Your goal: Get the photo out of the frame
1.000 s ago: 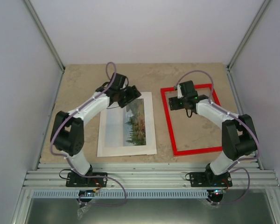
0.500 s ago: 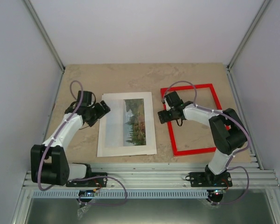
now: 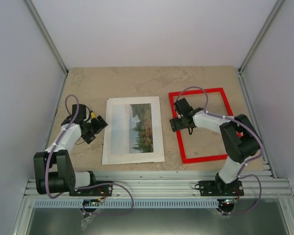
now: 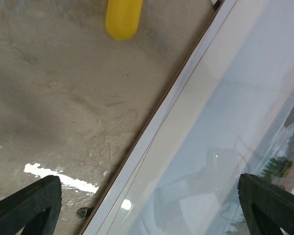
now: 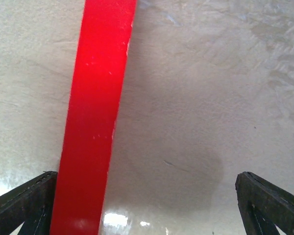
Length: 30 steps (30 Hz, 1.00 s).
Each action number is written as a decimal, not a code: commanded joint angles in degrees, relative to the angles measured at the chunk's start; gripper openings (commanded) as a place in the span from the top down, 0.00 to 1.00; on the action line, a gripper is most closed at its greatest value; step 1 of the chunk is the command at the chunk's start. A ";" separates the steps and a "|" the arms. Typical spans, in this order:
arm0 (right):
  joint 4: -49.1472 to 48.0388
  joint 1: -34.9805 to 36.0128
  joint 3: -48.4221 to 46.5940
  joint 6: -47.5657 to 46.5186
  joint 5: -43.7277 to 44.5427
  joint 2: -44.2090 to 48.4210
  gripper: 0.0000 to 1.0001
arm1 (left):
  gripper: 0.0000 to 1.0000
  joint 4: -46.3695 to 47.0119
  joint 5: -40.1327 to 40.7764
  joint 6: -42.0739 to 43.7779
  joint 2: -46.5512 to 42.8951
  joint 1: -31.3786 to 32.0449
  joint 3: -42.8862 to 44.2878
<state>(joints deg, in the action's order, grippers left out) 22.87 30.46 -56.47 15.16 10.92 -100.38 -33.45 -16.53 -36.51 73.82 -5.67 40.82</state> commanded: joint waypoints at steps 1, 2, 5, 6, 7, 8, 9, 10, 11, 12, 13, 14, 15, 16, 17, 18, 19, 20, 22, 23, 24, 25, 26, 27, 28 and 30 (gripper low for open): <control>2.00 0.60 1.14 -0.10 2.11 3.05 0.03 | 0.00 1.39 -4.46 1.44 2.42 -0.30 -1.35; 1.74 1.77 1.18 -1.40 1.92 3.85 0.03 | 0.00 1.71 -4.95 1.58 3.02 -0.29 -1.45; 0.25 6.45 1.49 -6.56 0.13 7.36 0.02 | 0.00 2.35 -6.05 1.81 4.34 -0.28 -1.83; -0.42 8.36 1.79 -8.40 -0.68 8.82 0.02 | 0.00 2.60 -6.24 1.94 4.60 -0.24 -1.93; -1.21 10.09 2.04 -10.69 -1.54 10.50 0.02 | 0.00 2.87 -6.34 1.93 4.92 -0.29 -2.03; -1.61 12.07 2.17 -12.45 -2.51 11.43 0.02 | 0.00 3.03 -6.46 1.97 5.23 -0.29 -2.03; -1.93 13.74 2.27 -13.92 -3.42 12.22 0.02 | 0.00 3.17 -6.55 2.12 5.65 -0.29 -2.05; -2.28 15.67 2.42 -14.70 -4.39 12.83 0.02 | 0.00 3.40 -6.70 2.09 6.04 -0.27 -2.12; -2.64 17.51 2.51 -16.86 -5.16 13.26 0.02 | 0.00 3.68 -6.94 2.14 6.43 -0.22 -2.19; -2.99 19.12 2.66 -17.92 -6.07 13.46 0.02 | 0.00 4.00 -7.27 2.20 6.79 -0.26 -2.27; -3.33 20.89 2.82 -18.77 -6.93 13.67 0.02 | 0.00 4.14 -7.62 2.19 7.07 -0.29 -2.37; -3.71 22.47 2.92 -19.45 -7.75 13.76 0.02 | 0.00 4.29 -7.85 2.20 7.38 -0.23 -2.36; -4.15 24.00 3.06 -20.07 -8.62 13.73 0.02 | 0.00 4.36 -8.04 2.19 7.60 -0.18 -2.39; -4.60 25.62 3.11 -20.61 -9.20 13.69 0.02 | 0.00 4.44 -8.18 2.37 7.84 -0.26 -2.35; -4.85 27.13 3.13 -20.99 -9.47 13.41 0.02 | 0.00 4.47 -8.35 2.43 8.02 -0.24 -2.39; -4.85 28.59 2.82 -21.42 -9.84 12.94 0.03 | 0.00 4.52 -8.46 2.41 8.08 -0.20 -2.45; -4.62 29.99 2.50 -21.97 -10.07 12.32 0.02 | 0.00 4.53 -8.71 2.41 8.11 -0.17 -2.49; -4.53 31.34 2.17 -22.41 -10.14 11.72 0.02 | 0.00 4.63 -8.89 2.47 8.25 -0.17 -2.50; -4.39 33.89 1.83 -23.35 -9.77 10.31 0.02 | 0.00 4.75 -9.19 2.50 8.39 -0.17 -2.56; -4.35 35.02 1.62 -23.74 -9.05 9.57 0.02 | 0.00 4.76 -9.36 2.56 8.48 -0.13 -2.54; -4.18 35.93 1.45 -24.03 -8.44 8.45 0.02 | 0.00 4.74 -9.58 2.65 8.55 -0.21 -2.58; -3.87 36.66 1.26 -24.37 -7.92 7.65 0.02 | 0.00 4.81 -9.83 2.74 8.60 -0.15 -2.58; -3.58 37.39 1.02 -24.79 -7.33 6.83 0.02 | 0.00 4.86 -10.10 2.70 8.67 -0.15 -2.64; -3.26 38.09 0.82 -25.16 -6.60 6.06 0.02 | 0.00 4.93 -10.29 2.63 8.66 -0.15 -2.69; -3.08 38.70 0.61 -25.61 -6.03 5.42 0.02 | 0.00 4.97 -10.40 2.68 8.67 -0.14 -2.75; -2.96 39.78 0.34 -26.44 -5.05 4.24 0.02 | 0.00 4.98 -10.60 2.84 8.78 -0.05 -2.72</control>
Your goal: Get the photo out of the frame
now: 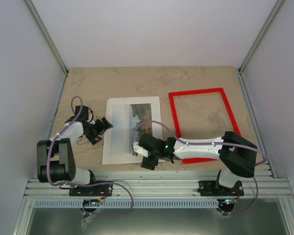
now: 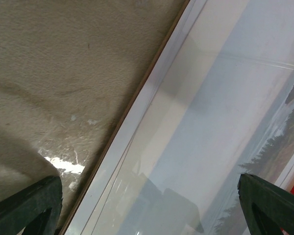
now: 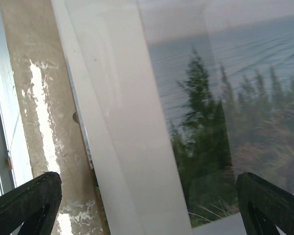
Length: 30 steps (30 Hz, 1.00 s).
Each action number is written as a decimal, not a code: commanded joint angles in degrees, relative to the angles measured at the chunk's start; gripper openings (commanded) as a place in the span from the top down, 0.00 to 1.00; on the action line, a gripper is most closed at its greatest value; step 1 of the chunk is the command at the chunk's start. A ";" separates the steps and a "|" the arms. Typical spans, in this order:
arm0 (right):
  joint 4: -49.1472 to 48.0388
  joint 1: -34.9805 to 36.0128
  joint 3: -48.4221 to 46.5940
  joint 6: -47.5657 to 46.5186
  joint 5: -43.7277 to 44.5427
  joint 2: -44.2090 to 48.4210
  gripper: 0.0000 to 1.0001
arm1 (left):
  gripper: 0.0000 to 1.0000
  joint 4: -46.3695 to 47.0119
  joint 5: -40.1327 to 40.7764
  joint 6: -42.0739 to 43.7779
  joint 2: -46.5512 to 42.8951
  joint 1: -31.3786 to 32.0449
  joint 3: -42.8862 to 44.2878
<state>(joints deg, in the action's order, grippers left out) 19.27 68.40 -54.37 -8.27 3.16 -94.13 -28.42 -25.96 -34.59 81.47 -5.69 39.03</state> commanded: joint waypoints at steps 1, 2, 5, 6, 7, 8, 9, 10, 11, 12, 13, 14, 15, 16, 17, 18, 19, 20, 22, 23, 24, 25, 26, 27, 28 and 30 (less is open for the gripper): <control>0.59 2.12 -1.79 -3.40 3.17 -2.63 0.02 | 0.00 -0.07 -1.20 0.90 1.12 0.14 -0.95; 0.64 2.36 -1.92 -3.68 3.50 -3.30 0.02 | 0.00 0.02 -1.27 0.89 1.13 0.29 -0.94; 0.63 2.70 -2.23 -4.01 5.42 -5.05 0.02 | 0.00 0.12 -1.16 0.69 1.27 1.25 -0.96; 0.34 2.75 -2.11 -4.03 6.32 -5.36 0.02 | 0.00 0.20 -1.15 0.63 1.36 1.66 -0.97; -0.08 2.73 -1.90 -3.97 7.51 -5.63 0.02 | 0.00 0.34 -1.12 0.52 1.45 2.11 -0.90; -0.43 2.71 -1.80 -4.20 8.58 -5.89 0.02 | 0.00 0.40 -1.12 0.48 1.61 2.48 -0.88; -0.72 2.74 -1.57 -4.38 9.33 -6.23 0.02 | 0.00 0.55 -1.12 0.33 1.67 2.72 -0.88; -1.18 2.71 -1.41 -4.46 10.52 -6.55 0.02 | 0.00 0.63 -1.19 0.19 1.79 2.88 -0.88; -1.44 2.69 -1.41 -4.47 11.70 -6.85 0.02 | 0.00 0.81 -1.28 0.13 1.89 3.02 -0.82; -1.73 2.50 -1.31 -4.55 12.57 -7.19 0.02 | 0.00 0.92 -1.29 0.05 2.06 3.13 -0.74; -2.13 2.34 -1.27 -4.47 13.63 -7.54 0.02 | 0.00 1.04 -1.29 -0.10 2.20 3.22 -0.60; -2.38 2.09 -1.32 -4.43 14.19 -7.96 0.02 | 0.00 1.11 -1.29 -0.16 2.39 3.22 -0.29; -2.52 1.75 -1.49 -4.32 14.60 -8.23 0.02 | 0.00 1.14 -1.33 -0.14 2.51 3.31 0.11; -2.59 1.40 -1.79 -4.25 14.73 -8.52 0.02 | 0.00 1.22 -1.37 -0.17 2.79 3.39 0.54; -2.76 1.12 -1.91 -4.17 15.11 -8.80 0.02 | 0.00 1.28 -1.46 -0.20 3.13 3.55 1.05; -2.95 0.79 -2.13 -4.06 15.41 -9.06 0.02 | 0.00 1.35 -1.47 -0.21 3.55 3.85 1.71; -3.26 0.38 -2.29 -3.96 15.55 -9.24 0.02 | 0.00 1.28 -1.47 -0.11 4.15 4.05 2.40; -3.61 -0.07 -2.33 -3.95 15.59 -9.43 0.02 | 0.00 1.28 -1.47 -0.07 4.78 4.13 3.18; -4.36 -1.52 -2.48 -3.94 15.68 -9.84 0.02 | 0.00 1.52 -0.95 -0.03 6.10 4.20 4.46; -4.06 -1.98 -2.98 -3.94 15.70 -10.15 0.02 | 0.00 1.48 -0.49 -0.04 6.76 4.20 5.24; -3.07 -2.38 -4.03 -3.82 15.66 -10.46 0.02 | 0.00 1.34 -0.18 0.09 7.35 4.20 6.07; -1.78 -2.50 -5.03 -3.78 15.46 -10.50 0.02 | 0.00 1.04 -0.02 0.17 7.82 4.20 7.01; -1.05 -2.64 -5.68 -3.76 14.80 -10.09 0.02 | 0.00 0.60 0.28 0.41 8.06 4.20 7.78; -0.50 -2.60 -6.08 -3.69 13.74 -9.44 0.02 | 0.00 -0.05 0.84 0.58 7.85 4.20 8.50; 0.22 -2.58 -6.42 -3.64 12.43 -8.63 0.02 | 0.00 -0.78 1.78 0.85 7.35 4.20 9.21; 1.71 -2.66 -6.71 -2.80 9.61 -6.80 0.02 | 0.00 -2.65 3.96 1.36 5.30 4.20 9.67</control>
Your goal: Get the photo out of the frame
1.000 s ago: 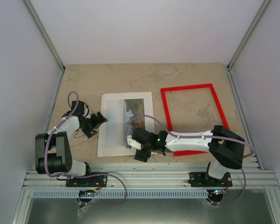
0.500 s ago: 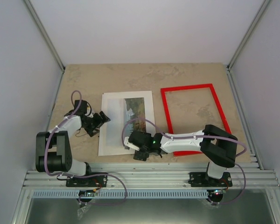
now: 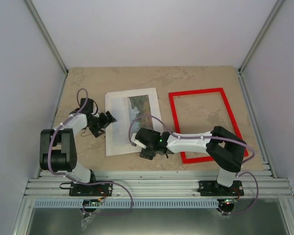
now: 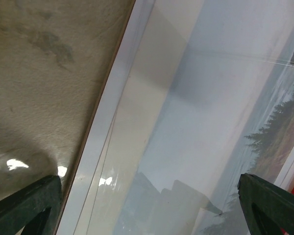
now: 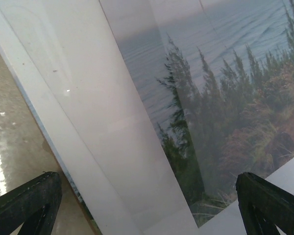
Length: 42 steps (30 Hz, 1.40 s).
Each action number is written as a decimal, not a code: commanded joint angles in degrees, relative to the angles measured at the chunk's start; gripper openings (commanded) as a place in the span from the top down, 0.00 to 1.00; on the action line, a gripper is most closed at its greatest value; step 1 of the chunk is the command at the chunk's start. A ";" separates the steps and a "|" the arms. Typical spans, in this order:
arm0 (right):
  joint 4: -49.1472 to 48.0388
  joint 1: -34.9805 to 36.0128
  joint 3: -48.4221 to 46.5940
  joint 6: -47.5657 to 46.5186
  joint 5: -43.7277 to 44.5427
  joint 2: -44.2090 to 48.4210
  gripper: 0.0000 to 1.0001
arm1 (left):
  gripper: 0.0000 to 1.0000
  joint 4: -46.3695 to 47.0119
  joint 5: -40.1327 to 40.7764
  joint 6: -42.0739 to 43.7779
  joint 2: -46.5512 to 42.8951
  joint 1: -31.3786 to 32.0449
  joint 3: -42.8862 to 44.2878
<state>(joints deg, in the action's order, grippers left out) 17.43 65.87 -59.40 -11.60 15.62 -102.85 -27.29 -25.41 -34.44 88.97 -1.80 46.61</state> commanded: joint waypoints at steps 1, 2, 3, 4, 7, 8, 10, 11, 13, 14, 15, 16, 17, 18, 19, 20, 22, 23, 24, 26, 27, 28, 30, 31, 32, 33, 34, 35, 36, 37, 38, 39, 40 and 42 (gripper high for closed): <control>4.27 -0.17 -1.58 0.83 -3.92 2.93 0.02 | 0.00 -4.57 4.14 1.54 -2.81 0.31 2.16; 4.78 -0.25 -1.10 1.69 -4.82 4.03 0.02 | 0.00 -5.39 4.81 1.87 -3.57 0.31 2.06; 5.03 -0.50 -0.58 2.42 -5.50 5.24 0.02 | 0.00 -6.09 5.32 2.20 -4.21 0.31 1.89; 5.32 -0.96 -0.02 3.24 -6.21 6.27 0.02 | 0.00 -6.78 5.77 2.42 -4.92 0.33 1.60; 6.89 -2.61 1.71 4.97 -6.41 9.00 0.02 | 0.00 -7.63 6.07 2.60 -6.87 0.60 0.04; 7.56 -2.88 2.41 4.89 -5.82 9.85 0.02 | 0.00 -7.73 6.03 2.57 -7.53 0.92 -0.62; 9.03 -3.60 3.58 4.51 -4.35 10.41 0.02 | 0.00 -8.03 6.05 2.19 -8.11 1.29 -1.82; 9.77 -4.07 3.93 4.34 -3.62 10.62 0.02 | 0.00 -8.04 6.18 1.66 -8.28 2.64 -2.38; 11.26 -5.09 4.74 3.93 -2.76 11.30 0.02 | 0.00 -7.67 6.36 0.51 -8.81 3.95 -3.68; 11.86 -5.54 5.17 3.65 -2.33 11.73 0.02 | 0.00 -7.32 6.70 -0.34 -9.22 4.36 -4.26; 12.28 -5.83 5.71 3.35 -1.78 12.31 0.02 | 0.00 -7.03 7.28 -0.83 -9.71 4.74 -4.78; 12.57 -6.06 6.18 3.26 -1.33 13.01 0.02 | 0.00 -6.80 7.63 -1.15 -10.05 4.97 -5.14; 12.83 -6.29 6.58 3.29 -0.83 13.53 0.02 | 0.00 -6.66 7.85 -1.25 -10.12 5.13 -5.35; 12.98 -6.59 6.85 3.56 -0.55 14.04 0.02 | 0.00 -6.58 7.93 -1.29 -10.06 5.14 -5.32; 13.36 -6.81 7.04 3.88 -0.34 14.30 0.02 | 0.00 -6.74 7.80 -1.20 -9.78 5.22 -5.20; 13.76 -7.06 7.09 4.27 0.01 14.47 0.02 | 0.00 -6.76 7.68 -1.18 -9.53 5.30 -4.93; 14.33 -7.42 6.82 4.88 0.41 14.32 0.02 | 0.00 -6.81 7.85 -1.03 -9.31 5.41 -4.63; 14.52 -7.50 6.69 4.99 0.60 14.14 0.02 | 0.00 -6.80 8.14 -0.86 -9.26 5.43 -4.45; 14.62 -7.57 6.67 5.05 1.07 13.71 0.02 | 0.00 -6.83 8.37 -0.74 -9.15 5.41 -4.24; 15.00 -7.98 6.28 5.05 1.56 12.63 0.02 | 0.00 -7.31 8.90 -0.36 -8.85 5.41 -3.55; 15.14 -8.15 6.19 4.84 1.84 12.21 0.02 | 0.00 -7.39 9.07 -0.18 -8.75 5.41 -3.36; 15.27 -8.20 6.06 4.58 2.13 11.75 0.02 | 0.00 -7.42 9.35 -0.08 -8.82 5.41 -3.15; 15.56 -8.19 5.88 4.19 3.32 11.28 0.02 | 0.00 -7.49 10.00 0.07 -8.91 5.43 -2.75; 15.74 -8.19 5.80 4.06 3.55 11.19 0.02 | 0.00 -7.51 10.37 0.16 -8.97 5.41 -2.56; 15.97 -8.16 5.66 3.96 3.38 11.22 0.02 | 0.00 -7.52 10.64 0.26 -9.05 5.41 -2.33; 16.28 -8.20 5.43 4.02 2.92 11.38 0.02 | 0.00 -7.46 10.86 0.46 -9.12 5.41 -2.10; 16.78 -8.15 5.17 4.03 2.47 11.54 0.02 | 0.00 -7.58 11.11 0.61 -9.16 5.41 -1.76; 17.39 -8.16 4.93 4.11 2.21 11.72 0.02 | 0.00 -7.79 11.28 0.86 -9.10 5.41 -1.51; 17.80 -8.21 4.69 4.12 2.19 11.71 0.02 | 0.00 -7.92 11.51 1.13 -9.04 5.41 -1.26; 18.16 -8.18 4.54 4.08 2.45 11.66 0.02 | 0.00 -8.06 11.78 1.31 -9.07 5.41 -0.99; 18.66 -8.21 4.41 3.98 2.70 11.58 0.02 | 0.00 -8.24 11.91 1.50 -9.00 5.42 -0.75; 19.22 -8.17 4.24 3.77 2.93 11.27 0.02 | 0.00 -8.41 12.02 1.78 -9.01 5.42 -0.59; 19.69 -8.20 4.05 3.57 3.34 10.98 0.02 | 0.00 -8.52 12.07 1.95 -9.07 5.47 -0.48; 19.98 -8.18 3.89 3.22 4.00 10.63 0.02 | 0.00 -8.53 12.07 2.06 -9.20 5.41 -0.46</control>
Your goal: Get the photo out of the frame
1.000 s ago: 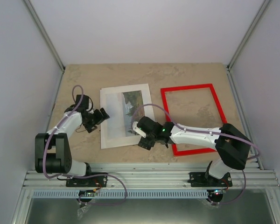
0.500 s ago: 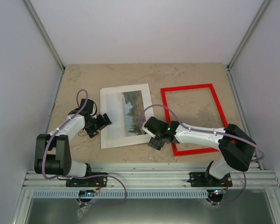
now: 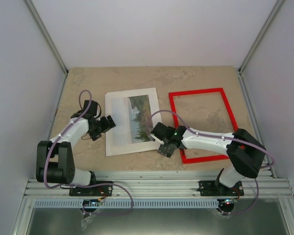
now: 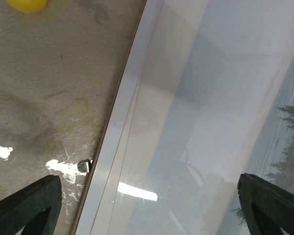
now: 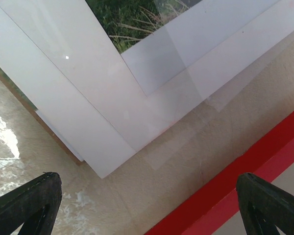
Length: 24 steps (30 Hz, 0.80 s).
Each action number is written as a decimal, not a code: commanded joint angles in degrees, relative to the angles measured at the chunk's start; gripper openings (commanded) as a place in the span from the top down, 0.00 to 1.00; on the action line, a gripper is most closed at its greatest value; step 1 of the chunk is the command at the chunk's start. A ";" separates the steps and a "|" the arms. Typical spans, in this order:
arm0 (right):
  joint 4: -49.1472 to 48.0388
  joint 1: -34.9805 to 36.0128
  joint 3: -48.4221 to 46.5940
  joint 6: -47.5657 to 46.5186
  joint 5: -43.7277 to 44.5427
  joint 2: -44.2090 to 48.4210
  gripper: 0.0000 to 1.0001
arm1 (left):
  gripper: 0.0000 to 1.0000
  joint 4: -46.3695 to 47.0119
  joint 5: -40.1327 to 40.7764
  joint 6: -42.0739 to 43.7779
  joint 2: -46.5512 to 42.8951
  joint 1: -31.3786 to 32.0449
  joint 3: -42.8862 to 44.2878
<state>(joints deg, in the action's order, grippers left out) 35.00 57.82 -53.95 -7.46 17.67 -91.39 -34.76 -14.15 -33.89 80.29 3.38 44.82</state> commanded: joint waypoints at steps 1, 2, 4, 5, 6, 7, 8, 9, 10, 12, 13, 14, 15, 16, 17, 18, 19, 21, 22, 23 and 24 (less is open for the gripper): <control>2.62 -0.12 -1.55 -1.03 2.38 -0.88 0.02 | 0.00 -1.04 0.77 1.49 -0.57 0.23 1.20; 2.74 -0.15 -1.56 -1.17 2.67 -1.03 0.02 | 0.00 -1.01 0.74 1.48 -0.58 0.29 1.13; 2.51 -0.12 -1.42 -1.53 3.31 -1.06 0.02 | 0.00 -0.94 0.60 1.48 -0.62 0.33 0.93; 2.36 -0.12 -1.30 -1.72 3.51 -1.09 0.02 | 0.00 -0.87 0.48 1.49 -0.67 0.36 0.85; 2.21 -0.16 -1.28 -1.90 3.58 -1.31 0.02 | 0.00 -0.79 0.45 1.56 -0.62 0.40 0.81; 2.18 -0.14 -1.25 -2.01 3.47 -1.66 0.02 | 0.00 -0.74 0.38 1.62 -0.58 0.42 0.87; 2.27 -0.16 -1.33 -2.03 3.47 -2.04 0.02 | 0.00 -0.69 0.25 1.60 -0.51 0.48 0.93; 2.25 -0.14 -1.33 -2.03 3.47 -2.44 0.02 | 0.00 -0.70 0.16 1.59 -0.49 0.57 0.97; 2.18 -0.15 -1.33 -2.10 3.48 -2.92 0.02 | 0.00 -0.66 0.04 1.63 -0.45 0.66 1.09; 1.97 -0.13 -1.34 -2.12 3.83 -3.54 0.02 | 0.00 -0.70 -0.08 1.58 -0.47 0.95 1.15; 1.91 -0.16 -1.32 -2.24 3.93 -3.75 0.02 | 0.00 -0.71 -0.02 1.66 -0.41 1.08 1.19; 1.88 -0.11 -1.23 -2.28 3.88 -3.87 0.02 | 0.00 -0.72 -0.02 1.72 -0.40 1.18 1.15; 1.76 -0.16 -1.16 -2.37 3.93 -4.06 0.02 | 0.00 -0.75 -0.05 1.64 -0.44 1.27 1.16; 1.62 -0.17 -1.04 -2.38 4.12 -4.06 0.02 | 0.00 -0.75 -0.06 1.66 -0.48 1.44 1.15; 1.42 -0.17 -0.90 -2.38 4.36 -4.27 0.02 | 0.00 -0.73 -0.01 1.74 -0.49 1.46 1.15; 1.15 -0.11 -0.77 -2.38 4.74 -4.50 0.02 | 0.00 -0.79 0.05 1.72 -0.51 1.58 1.16; 0.98 -0.13 -0.68 -2.31 5.58 -4.76 0.02 | 0.00 -0.78 0.02 1.80 -0.50 1.70 1.19; 0.66 -0.16 -0.63 -2.21 7.04 -5.49 0.02 | 0.00 -0.78 0.07 1.73 -0.51 1.85 1.11; 0.45 -0.14 -0.54 -2.14 7.87 -5.82 0.02 | 0.00 -0.81 0.01 1.76 -0.49 1.96 1.22; 0.17 -0.10 -0.42 -2.04 8.56 -6.02 0.02 | 0.00 -0.83 0.02 1.74 -0.53 2.05 1.28; -0.11 -0.16 -0.30 -1.96 9.28 -6.21 0.02 | 0.00 -0.83 0.05 1.81 -0.49 2.14 1.32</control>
<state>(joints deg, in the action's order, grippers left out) 35.57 57.84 -54.37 -9.23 22.79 -95.39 -35.03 -13.82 -32.95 80.29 4.97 44.97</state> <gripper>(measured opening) 0.976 0.995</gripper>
